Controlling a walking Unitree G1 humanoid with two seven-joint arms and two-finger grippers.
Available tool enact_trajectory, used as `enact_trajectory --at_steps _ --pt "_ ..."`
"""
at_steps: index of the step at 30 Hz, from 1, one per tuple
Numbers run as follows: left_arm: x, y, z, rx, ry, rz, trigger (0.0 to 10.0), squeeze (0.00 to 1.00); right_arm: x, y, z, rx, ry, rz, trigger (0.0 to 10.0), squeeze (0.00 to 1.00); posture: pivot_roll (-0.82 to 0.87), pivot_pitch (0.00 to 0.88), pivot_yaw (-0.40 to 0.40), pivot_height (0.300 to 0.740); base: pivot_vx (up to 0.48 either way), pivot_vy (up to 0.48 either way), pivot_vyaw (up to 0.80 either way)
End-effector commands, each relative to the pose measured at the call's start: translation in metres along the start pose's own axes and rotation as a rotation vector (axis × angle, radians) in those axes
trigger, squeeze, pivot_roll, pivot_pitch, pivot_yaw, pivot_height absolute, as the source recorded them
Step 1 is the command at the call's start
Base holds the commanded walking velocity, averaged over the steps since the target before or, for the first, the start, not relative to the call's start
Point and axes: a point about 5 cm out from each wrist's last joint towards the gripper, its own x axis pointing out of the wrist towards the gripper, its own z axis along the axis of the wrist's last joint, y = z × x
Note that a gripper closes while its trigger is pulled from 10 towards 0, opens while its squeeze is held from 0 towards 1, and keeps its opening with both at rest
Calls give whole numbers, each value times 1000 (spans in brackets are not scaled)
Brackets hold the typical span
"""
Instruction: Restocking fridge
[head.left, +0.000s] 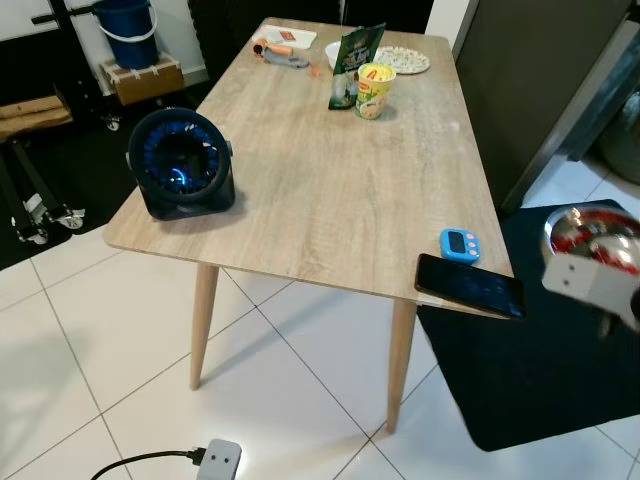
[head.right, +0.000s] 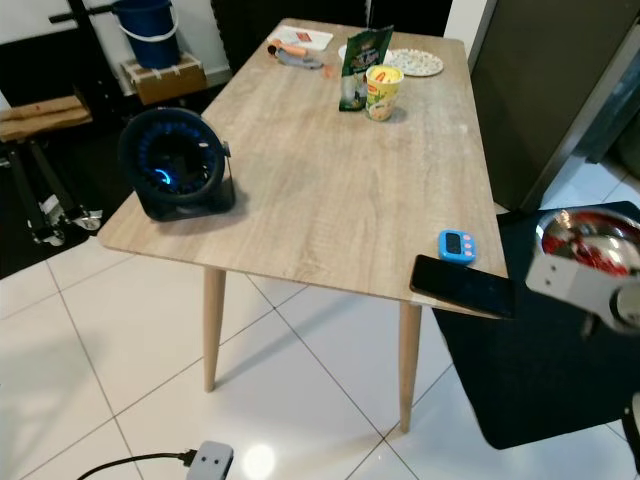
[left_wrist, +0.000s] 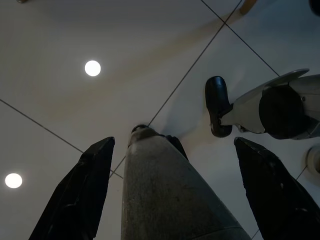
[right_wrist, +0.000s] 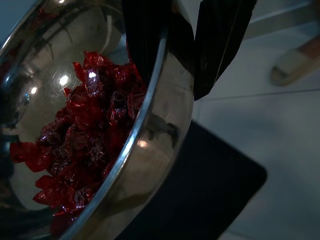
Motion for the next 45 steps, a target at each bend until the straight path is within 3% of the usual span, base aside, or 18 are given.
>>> enact_trajectory --at_steps 1,4,7,12,14,16,17,18,19,20,23,27,28,29,30,31,38,45 --pt "-12 -10 -49 -42 200 -27 10000 0 3 14 -15 61 24 0 0 0 -25 87 -51 740 0 0 0" --pt "-12 -9 -49 -33 201 -28 10000 0 13 48 -28 111 44 51 0 0 -18 88 -42 740 0 0 0" --pt "-12 -8 -49 -31 202 -27 10000 0 16 58 -31 126 48 61 0 0 -18 88 -42 740 0 0 0" --pt "-12 -1 -46 -28 196 -12 10000 0 35 126 -35 270 61 46 0 0 -12 78 -36 740 0 0 0" --pt "-12 -1 -46 -28 196 -12 10000 0 35 126 -35 270 61 46 0 0 -12 78 -36 740 0 0 0" --pt "-12 -1 -44 -31 193 -11 10000 0 37 143 -35 293 72 52 0 0 -10 76 -37 740 0 0 0" --pt "-12 0 -43 -33 189 -10 10000 0 39 162 -37 326 85 63 0 0 -11 75 -36 740 0 0 0" --pt "-12 0 -43 -33 189 -10 10000 0 39 162 -37 326 85 63 0 0 -11 75 -36 740 0 0 0" --pt "-11 0 -42 -34 187 -9 10000 0 40 188 -39 354 110 85 0 0 -6 66 -35 740 0 0 0" --pt "-11 0 -42 -34 187 -9 10000 0 40 188 -39 354 110 85 0 0 -6 66 -35 740 0 0 0" --pt "-11 1 -41 -33 185 -7 10000 0 37 226 -42 397 158 107 0 0 -9 58 -27 740 0 0 0" --pt "-11 2 -41 -26 190 -8 10000 0 34 246 -44 422 197 109 0 0 -15 52 -24 740 0 0 0" --pt "-11 2 -41 -24 191 -8 10000 0 33 252 -45 424 211 109 2235 0 -18 46 -25 740 0 0 0" --pt "-11 2 -41 -23 192 -8 10000 0 32 257 -46 427 227 105 8078 0 -18 46 -25 740 0 0 0" --pt "-11 2 -41 -23 192 -8 10000 0 32 257 -46 427 227 105 8078 0 -18 46 -25 740 0 0 0" --pt "-11 2 -40 -23 191 -8 10000 0 30 268 -48 452 259 100 10000 0 -20 39 -27 740 0 0 0" --pt "-8 -2 -36 -23 182 -13 10000 0 25 296 -44 572 301 146 10000 0 -26 20 -28 740 0 0 0" --pt "-6 -4 -31 -24 171 -16 10000 0 23 312 -37 589 302 172 10000 0 -26 14 -25 740 0 0 0"
